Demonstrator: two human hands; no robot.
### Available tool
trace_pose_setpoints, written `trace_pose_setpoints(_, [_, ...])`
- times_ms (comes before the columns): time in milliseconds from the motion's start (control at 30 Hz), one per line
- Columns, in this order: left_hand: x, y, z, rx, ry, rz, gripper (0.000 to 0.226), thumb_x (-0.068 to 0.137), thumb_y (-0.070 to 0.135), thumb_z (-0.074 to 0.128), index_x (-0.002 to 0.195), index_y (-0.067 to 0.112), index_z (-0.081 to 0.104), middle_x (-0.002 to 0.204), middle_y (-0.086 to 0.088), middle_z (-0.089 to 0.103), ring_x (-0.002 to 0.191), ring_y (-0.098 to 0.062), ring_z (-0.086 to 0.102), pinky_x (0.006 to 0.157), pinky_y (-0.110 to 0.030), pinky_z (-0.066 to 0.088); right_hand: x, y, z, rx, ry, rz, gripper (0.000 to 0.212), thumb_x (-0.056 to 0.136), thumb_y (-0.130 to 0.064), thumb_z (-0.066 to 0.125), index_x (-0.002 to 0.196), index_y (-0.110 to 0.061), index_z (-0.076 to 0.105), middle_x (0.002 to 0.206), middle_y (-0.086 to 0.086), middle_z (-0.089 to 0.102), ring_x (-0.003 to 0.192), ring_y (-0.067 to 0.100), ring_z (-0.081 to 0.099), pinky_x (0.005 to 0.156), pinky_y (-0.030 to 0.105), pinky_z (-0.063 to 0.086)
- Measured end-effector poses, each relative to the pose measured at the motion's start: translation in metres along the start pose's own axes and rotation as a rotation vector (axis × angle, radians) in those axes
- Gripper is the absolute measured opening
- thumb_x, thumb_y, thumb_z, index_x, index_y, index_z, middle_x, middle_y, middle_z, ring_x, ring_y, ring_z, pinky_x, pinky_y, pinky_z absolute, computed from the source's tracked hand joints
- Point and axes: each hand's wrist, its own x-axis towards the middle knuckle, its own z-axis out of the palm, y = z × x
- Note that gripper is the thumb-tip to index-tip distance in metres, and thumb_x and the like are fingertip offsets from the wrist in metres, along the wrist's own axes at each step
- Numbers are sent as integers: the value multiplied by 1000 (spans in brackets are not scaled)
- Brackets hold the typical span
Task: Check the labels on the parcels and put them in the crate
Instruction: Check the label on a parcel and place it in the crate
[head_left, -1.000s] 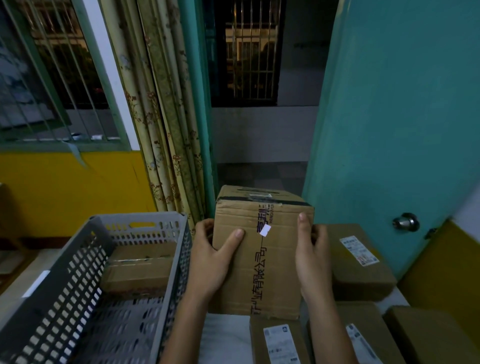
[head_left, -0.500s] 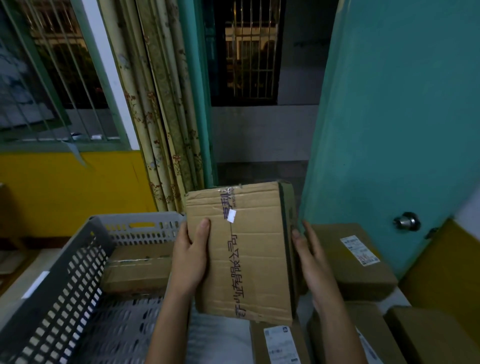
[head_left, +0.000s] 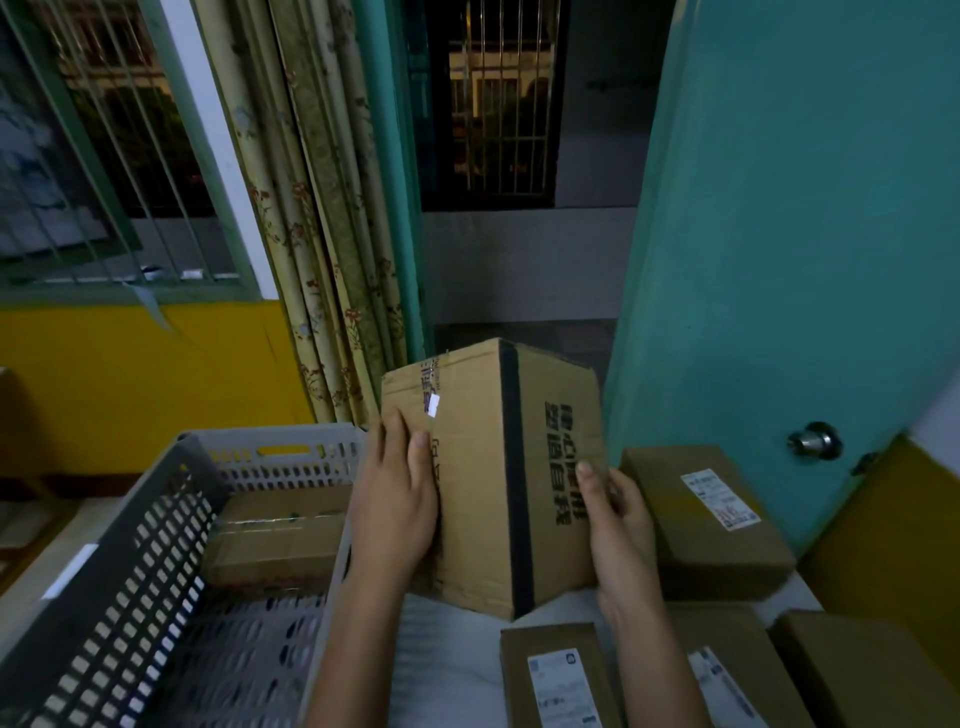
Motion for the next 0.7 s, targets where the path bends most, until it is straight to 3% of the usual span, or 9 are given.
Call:
trace_pose_setpoints(100, [-2,8,-1,78,-12,35,61,106,52,28,159,23,30,161,-2,37,145,-19,35,108,-31,30,0,2,6,66,93,-24,25,88,-51,67,110,-44,57,117,-5,67,109,17,63,88,43,54])
trace_pose_setpoints(200, [-10,20,-4,-19,-119,43,69,100,65,33,159,31,31,161,2,36,143,-17,38,112,-38,35,2,5,11,44,209,-52,33,83,-62,69,110,-49,55,118,-7,66,111,20,62,98,56,52])
trace_pose_setpoints(300, [-24,30,-5,-192,-288,76,98,84,77,45,163,34,9,164,21,13,148,-4,19,115,-29,20,4,2,13,136,275,-55,40,90,-51,68,124,-33,54,116,-2,67,107,21,65,89,49,56])
trace_pose_setpoints(433, [-21,22,-1,-164,-438,153,127,71,80,65,160,39,-16,165,27,-14,150,4,-2,120,-28,10,4,-6,8,145,273,-100,19,99,-38,60,117,-33,55,112,-2,66,101,17,66,75,36,56])
trace_pose_setpoints(533, [-12,8,0,-346,-472,108,118,76,69,75,159,48,-7,167,27,2,153,2,11,127,-36,18,4,-12,3,108,179,-106,17,101,-37,56,119,-35,58,114,-1,69,102,17,68,73,34,54])
trace_pose_setpoints(600, [-9,0,0,-523,-435,37,104,77,66,78,156,58,11,165,25,21,151,-3,27,122,-46,33,3,-16,-2,110,75,-114,20,100,-36,57,120,-37,61,114,-2,73,101,12,70,75,33,52])
trace_pose_setpoints(700, [-9,-2,3,-730,-396,-78,92,81,58,79,155,55,25,157,22,42,139,-6,48,115,-46,44,2,-17,-6,63,-105,-139,32,93,-42,66,124,-48,59,119,-11,72,108,7,68,86,35,50])
